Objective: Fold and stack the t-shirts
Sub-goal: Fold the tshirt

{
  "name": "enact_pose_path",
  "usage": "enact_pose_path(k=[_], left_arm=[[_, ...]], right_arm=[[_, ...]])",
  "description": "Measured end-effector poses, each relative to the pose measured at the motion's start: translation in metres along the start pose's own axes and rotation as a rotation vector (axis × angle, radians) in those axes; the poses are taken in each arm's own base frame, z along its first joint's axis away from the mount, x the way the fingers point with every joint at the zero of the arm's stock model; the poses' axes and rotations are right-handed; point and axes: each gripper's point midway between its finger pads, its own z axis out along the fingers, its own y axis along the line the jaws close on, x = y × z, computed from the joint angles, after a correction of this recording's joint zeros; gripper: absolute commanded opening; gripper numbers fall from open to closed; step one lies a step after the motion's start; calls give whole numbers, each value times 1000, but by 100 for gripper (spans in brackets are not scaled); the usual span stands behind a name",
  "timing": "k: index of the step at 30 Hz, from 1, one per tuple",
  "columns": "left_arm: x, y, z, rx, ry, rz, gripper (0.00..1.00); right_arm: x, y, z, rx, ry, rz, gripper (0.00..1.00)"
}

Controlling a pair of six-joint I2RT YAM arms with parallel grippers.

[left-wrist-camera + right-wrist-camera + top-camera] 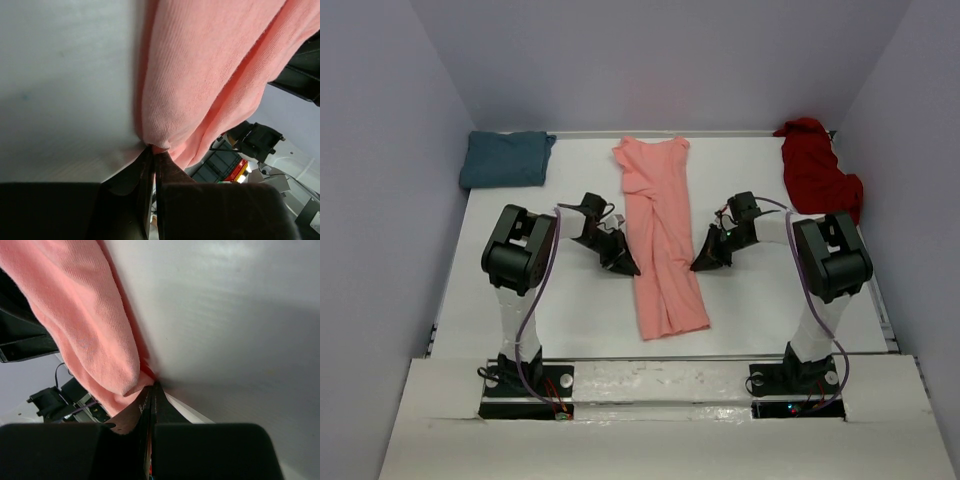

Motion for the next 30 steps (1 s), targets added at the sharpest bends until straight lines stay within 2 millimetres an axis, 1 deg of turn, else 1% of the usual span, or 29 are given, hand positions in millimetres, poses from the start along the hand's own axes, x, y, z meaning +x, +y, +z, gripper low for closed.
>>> enact_pose_path(k=[3,4,5,9,10,11,14,16,19,20,22,23,25,30], left_arm=[[-13,-1,-4,-6,-8,-5,15],[-21,0,-7,-12,-17,-9,15],[-23,0,-8,-14,-21,-8,15],[-52,1,-20,-24,-58,-15,15],[-61,1,-24,-24,-71,-15,15],[-68,2,-27,-25,-85,-12,15],[-79,5,-35,-31,-113,-9,16],[-81,7,-37,-31,-118,-9,16],[-80,8,-36,-26,-121,-3,19],[-80,8,-36,-20,-126,2,23],[-78,9,-36,-13,-133,9,27],[-77,10,-36,-7,-136,13,32],[-75,9,-37,5,-137,17,38],[-65,10,-39,10,-148,31,40]], right_arm=[[-8,2,1,-2,-7,-7,0],[-11,2,1,-2,-9,-8,0],[-14,3,1,-4,-11,-8,0],[-29,6,2,-12,-21,-3,0],[-33,6,2,-13,-26,-5,0],[-35,7,2,-14,-29,-6,0],[-37,7,2,-14,-31,-7,0],[-36,6,2,-15,-30,-7,0],[-33,5,2,-20,-33,-11,0],[-32,5,2,-22,-33,-11,0],[-30,4,2,-27,-29,-12,6],[-29,4,2,-28,-27,-11,6],[-28,4,1,-33,-23,-10,7],[-28,4,1,-35,-21,-12,8]])
